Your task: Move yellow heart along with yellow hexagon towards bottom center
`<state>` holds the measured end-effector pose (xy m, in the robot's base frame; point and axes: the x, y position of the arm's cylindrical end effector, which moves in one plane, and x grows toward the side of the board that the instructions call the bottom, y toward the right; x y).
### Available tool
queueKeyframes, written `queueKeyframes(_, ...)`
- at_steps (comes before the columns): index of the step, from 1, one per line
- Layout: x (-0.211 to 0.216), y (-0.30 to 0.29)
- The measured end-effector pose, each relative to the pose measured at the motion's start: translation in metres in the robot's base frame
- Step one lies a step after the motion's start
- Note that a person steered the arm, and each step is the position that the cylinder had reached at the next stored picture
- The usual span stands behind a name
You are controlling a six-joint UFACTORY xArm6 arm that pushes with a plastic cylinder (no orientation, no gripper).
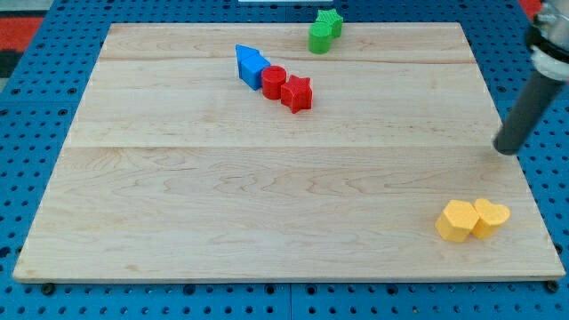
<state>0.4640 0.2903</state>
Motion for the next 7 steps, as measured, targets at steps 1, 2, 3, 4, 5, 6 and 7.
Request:
queueKeyframes(1, 0.037, 0.033)
queueKeyframes(2, 0.073, 0.053)
queueKeyframes(3, 0.079, 0.045)
queueKeyframes(4, 0.08, 0.011)
queueKeyframes(5, 0.083, -0.022)
queueKeyframes(6, 0.091, -0.044)
queueKeyframes(7, 0.091, -0.082)
